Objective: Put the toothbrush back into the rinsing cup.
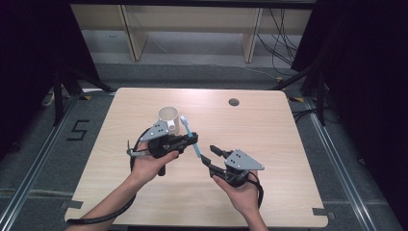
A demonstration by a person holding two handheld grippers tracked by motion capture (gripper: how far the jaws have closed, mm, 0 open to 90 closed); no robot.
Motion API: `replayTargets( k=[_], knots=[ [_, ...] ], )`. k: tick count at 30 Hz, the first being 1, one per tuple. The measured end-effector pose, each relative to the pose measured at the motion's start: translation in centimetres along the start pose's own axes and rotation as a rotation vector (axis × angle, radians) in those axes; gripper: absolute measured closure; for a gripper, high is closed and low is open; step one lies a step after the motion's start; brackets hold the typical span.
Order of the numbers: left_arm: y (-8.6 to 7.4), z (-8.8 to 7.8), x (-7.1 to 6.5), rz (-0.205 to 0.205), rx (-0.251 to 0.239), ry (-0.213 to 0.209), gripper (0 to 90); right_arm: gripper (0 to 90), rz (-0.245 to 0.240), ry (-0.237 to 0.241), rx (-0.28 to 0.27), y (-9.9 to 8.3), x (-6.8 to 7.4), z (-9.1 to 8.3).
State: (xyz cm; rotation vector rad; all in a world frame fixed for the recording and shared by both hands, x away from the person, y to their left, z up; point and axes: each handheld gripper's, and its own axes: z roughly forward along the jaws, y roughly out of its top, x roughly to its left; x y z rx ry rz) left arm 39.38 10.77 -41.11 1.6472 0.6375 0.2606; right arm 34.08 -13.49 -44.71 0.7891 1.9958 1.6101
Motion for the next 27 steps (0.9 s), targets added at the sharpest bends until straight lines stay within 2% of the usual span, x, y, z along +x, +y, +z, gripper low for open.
replayTargets(
  k=[1,2,5,6,9,10,11,12,14,15,16,19,20,22,25,27],
  knots=[
    [-0.1,0.0,-0.1,0.019,0.004,0.01,83.5,53.7,-0.027,-0.009,-0.015,0.1,-0.2,0.0],
    [-0.1,0.0,-0.1,0.031,0.01,0.015,83.5,53.9,-0.028,-0.009,-0.022,0.2,-0.2,0.0],
    [-0.3,0.2,-0.1,0.042,0.011,0.021,83.4,55.2,0.023,-0.007,-0.013,0.4,0.1,-0.2],
    [-0.4,0.2,-0.1,0.047,0.021,0.026,83.4,55.8,0.011,-0.001,-0.032,0.4,0.0,-0.1],
    [-0.6,0.2,-0.2,0.059,0.022,0.035,83.4,57.0,0.025,0.008,-0.032,0.7,0.0,-0.3],
    [-0.7,0.3,-0.3,0.063,0.023,0.039,83.4,57.3,0.001,-0.015,-0.031,0.9,-0.1,-0.5],
    [-0.7,0.3,-0.3,0.073,0.025,0.042,83.4,57.7,0.012,-0.015,-0.044,1.0,0.0,-0.5],
    [-0.8,0.3,-0.3,0.082,0.024,0.046,83.4,57.9,0.015,-0.001,-0.029,1.1,0.0,-0.6],
    [-0.9,0.3,-0.4,0.091,0.025,0.052,83.4,58.1,0.028,0.003,-0.037,1.3,0.1,-0.6],
    [-1.0,0.3,-0.4,0.097,0.023,0.054,83.4,58.1,0.012,0.003,-0.045,1.4,0.0,-0.5],
    [-1.0,0.2,-0.3,0.102,0.021,0.062,83.4,58.1,0.032,-0.003,-0.037,1.4,0.2,-0.6],
    [-0.9,-0.1,-0.1,0.123,0.021,0.092,83.4,58.1,0.034,0.003,-0.04,1.4,0.2,-0.6],
    [-0.8,-0.2,0.0,0.129,0.018,0.102,83.4,58.2,0.03,0.001,-0.032,1.4,0.1,-0.6],
    [-0.7,-0.5,0.3,0.14,0.026,0.128,83.4,58.1,-0.012,-0.029,-0.032,1.2,-0.2,-0.8],
    [-0.7,-1.2,1.0,0.147,0.03,0.169,83.4,57.9,-0.015,-0.04,-0.039,0.8,-0.5,-0.7],
    [-0.7,-1.6,1.5,0.139,0.026,0.182,83.4,57.5,-0.012,-0.056,-0.013,0.4,-0.7,-0.9]
  ],
)
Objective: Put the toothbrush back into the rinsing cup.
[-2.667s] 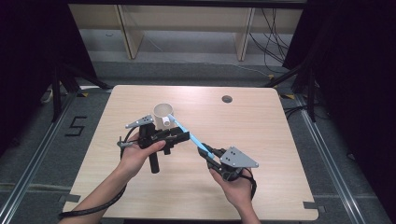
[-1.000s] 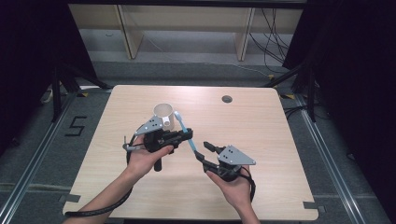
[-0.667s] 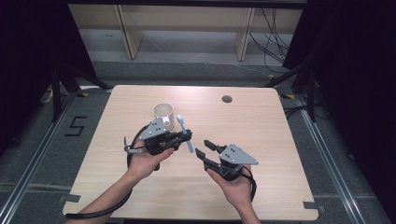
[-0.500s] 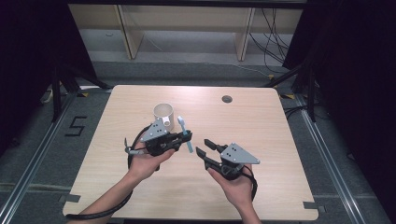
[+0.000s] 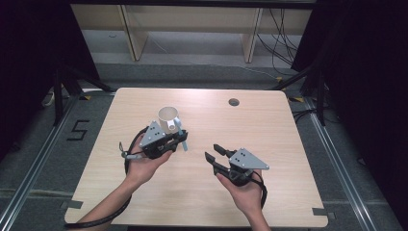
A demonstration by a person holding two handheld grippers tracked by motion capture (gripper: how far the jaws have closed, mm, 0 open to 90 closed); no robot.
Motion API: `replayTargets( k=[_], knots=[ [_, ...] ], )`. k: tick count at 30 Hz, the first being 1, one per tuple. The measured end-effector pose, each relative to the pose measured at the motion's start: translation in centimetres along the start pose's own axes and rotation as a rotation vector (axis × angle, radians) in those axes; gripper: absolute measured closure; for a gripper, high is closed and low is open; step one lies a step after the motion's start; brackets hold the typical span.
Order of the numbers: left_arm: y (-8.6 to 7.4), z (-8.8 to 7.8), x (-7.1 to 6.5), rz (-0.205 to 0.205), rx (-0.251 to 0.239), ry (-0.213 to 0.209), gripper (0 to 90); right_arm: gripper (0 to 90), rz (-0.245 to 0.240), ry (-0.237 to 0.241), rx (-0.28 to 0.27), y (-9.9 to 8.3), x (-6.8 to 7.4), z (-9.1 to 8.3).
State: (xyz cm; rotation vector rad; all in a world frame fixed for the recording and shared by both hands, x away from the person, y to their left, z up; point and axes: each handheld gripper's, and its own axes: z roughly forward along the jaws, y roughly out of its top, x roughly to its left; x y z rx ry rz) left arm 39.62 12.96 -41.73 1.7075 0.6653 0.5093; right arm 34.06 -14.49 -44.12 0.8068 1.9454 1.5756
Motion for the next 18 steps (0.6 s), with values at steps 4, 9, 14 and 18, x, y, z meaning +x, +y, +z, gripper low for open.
replayTargets(
  k=[4,9,14,18],
  knots=[
    [-0.1,-0.7,0.9,-0.001,0.004,0.02,83.4,56.6,0.035,-0.007,0.034,-1.1,-0.5,-0.1],
    [0.1,-1.5,2.0,-0.021,0.003,0.042,83.4,56.1,0.046,-0.052,0.093,-3.0,-1.3,-0.6],
    [0.5,-1.8,2.7,-0.024,-0.003,0.057,83.4,55.8,0.07,-0.083,0.096,-4.9,-2.6,-1.0],
    [1.0,-2.1,3.1,-0.032,-0.016,0.071,83.4,55.2,0.075,-0.13,0.116,-6.0,-3.4,-1.7]
  ],
)
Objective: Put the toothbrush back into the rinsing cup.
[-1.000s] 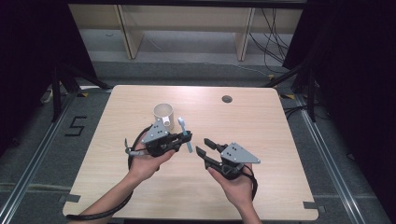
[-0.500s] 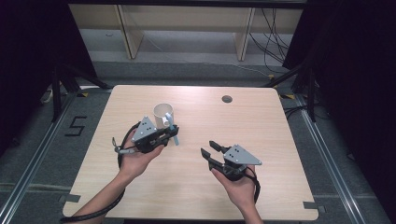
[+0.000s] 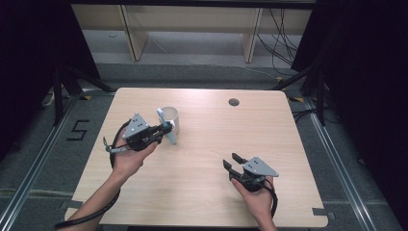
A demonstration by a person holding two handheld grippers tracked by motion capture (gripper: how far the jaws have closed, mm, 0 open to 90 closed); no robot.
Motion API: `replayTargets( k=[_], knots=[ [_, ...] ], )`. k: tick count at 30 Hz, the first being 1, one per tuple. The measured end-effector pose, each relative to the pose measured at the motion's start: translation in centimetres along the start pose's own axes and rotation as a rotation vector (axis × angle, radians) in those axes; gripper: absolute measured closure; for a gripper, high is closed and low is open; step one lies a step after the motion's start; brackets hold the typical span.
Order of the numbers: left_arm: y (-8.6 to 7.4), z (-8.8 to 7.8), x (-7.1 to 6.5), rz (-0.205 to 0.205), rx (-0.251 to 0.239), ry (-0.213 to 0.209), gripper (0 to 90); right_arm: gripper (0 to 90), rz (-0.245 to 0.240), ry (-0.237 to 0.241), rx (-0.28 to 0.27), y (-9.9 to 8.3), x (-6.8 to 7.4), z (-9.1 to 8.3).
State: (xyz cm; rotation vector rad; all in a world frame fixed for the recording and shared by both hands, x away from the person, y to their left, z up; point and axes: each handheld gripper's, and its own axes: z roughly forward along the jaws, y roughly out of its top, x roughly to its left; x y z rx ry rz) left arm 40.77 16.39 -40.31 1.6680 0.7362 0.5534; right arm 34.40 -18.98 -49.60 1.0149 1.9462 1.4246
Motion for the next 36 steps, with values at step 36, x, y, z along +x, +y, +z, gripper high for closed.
replayTargets(
  k=[36],
  knots=[
    [2.4,0.8,1.7,-0.009,-0.033,0.044,83.4,51.8,0.059,-0.085,-0.007,-1.1,-1.3,-0.8]
  ],
)
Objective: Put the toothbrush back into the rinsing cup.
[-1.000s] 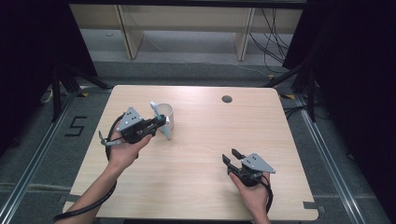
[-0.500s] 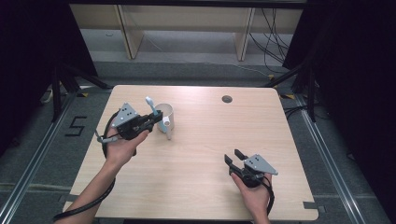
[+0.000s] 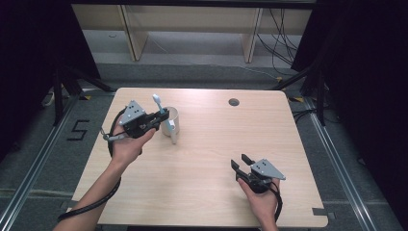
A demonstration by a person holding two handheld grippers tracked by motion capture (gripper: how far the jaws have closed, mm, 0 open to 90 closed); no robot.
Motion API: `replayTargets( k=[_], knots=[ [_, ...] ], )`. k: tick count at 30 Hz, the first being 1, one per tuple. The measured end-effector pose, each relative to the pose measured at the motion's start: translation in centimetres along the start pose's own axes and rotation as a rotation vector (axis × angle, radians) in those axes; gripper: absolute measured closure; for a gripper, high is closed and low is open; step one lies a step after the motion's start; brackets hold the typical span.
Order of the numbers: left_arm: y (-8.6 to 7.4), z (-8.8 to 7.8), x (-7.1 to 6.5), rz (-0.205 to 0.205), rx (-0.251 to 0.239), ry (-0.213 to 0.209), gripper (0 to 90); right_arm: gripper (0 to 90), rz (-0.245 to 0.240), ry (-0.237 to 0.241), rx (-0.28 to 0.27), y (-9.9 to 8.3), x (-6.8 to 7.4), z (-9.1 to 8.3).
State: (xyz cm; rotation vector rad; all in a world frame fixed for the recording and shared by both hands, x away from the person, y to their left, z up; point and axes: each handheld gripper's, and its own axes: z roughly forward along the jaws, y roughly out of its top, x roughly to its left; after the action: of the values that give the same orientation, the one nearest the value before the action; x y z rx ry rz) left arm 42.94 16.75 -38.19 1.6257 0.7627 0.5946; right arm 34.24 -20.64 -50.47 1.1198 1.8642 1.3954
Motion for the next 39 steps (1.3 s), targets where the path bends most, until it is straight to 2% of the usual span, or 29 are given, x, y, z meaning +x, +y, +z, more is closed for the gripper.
replayTargets(
  k=[5,6,9,10,11,12,13,14,17,21,24,37,38,39],
  knots=[
    [0.1,0.4,0.1,0.006,0.004,0.007,83.4,51.6,-0.011,0.004,-0.004,0.1,-0.1,0.0],
    [0.1,0.4,0.1,0.008,0.004,0.008,83.4,51.6,0.007,0.004,0.004,0.1,0.0,0.0],
    [0.1,0.5,0.2,0.01,0.004,0.015,83.4,51.5,0.006,0.0,0.006,0.1,0.0,-0.1],
    [0.1,0.6,0.2,0.01,0.006,0.016,83.5,51.4,-0.02,-0.016,-0.004,0.1,-0.2,-0.1],
    [0.1,0.7,0.2,0.014,0.008,0.018,83.4,51.4,-0.025,-0.015,-0.002,0.1,-0.2,-0.1],
    [0.1,0.7,0.2,0.013,0.009,0.018,83.4,51.3,0.009,-0.01,0.01,0.1,0.1,-0.2],
    [0.0,0.8,0.3,0.011,0.008,0.02,83.4,51.2,0.019,-0.008,0.014,0.1,0.1,-0.2],
    [0.0,0.9,0.3,0.014,0.01,0.021,83.4,51.1,0.009,0.0,-0.001,0.1,0.1,-0.1],
    [0.0,1.1,0.3,0.017,0.011,0.023,83.4,50.9,0.019,0.002,0.001,0.1,0.1,-0.1],
    [0.0,1.4,0.4,0.021,0.015,0.026,83.4,50.7,-0.002,-0.004,0.008,0.2,-0.1,-0.2],
    [0.0,1.5,0.4,0.024,0.017,0.029,83.4,50.7,0.017,-0.001,0.0,0.1,0.1,-0.1],
    [-0.2,2.3,0.4,0.033,0.032,0.039,83.4,50.5,0.01,0.005,0.005,0.1,0.1,-0.1],
    [-0.3,2.3,0.4,0.034,0.033,0.04,83.4,50.5,-0.017,0.002,-0.003,0.2,-0.1,-0.1],
    [-0.3,2.4,0.4,0.035,0.037,0.039,83.4,50.4,0.0,0.012,0.001,0.2,0.0,0.0]
  ],
)
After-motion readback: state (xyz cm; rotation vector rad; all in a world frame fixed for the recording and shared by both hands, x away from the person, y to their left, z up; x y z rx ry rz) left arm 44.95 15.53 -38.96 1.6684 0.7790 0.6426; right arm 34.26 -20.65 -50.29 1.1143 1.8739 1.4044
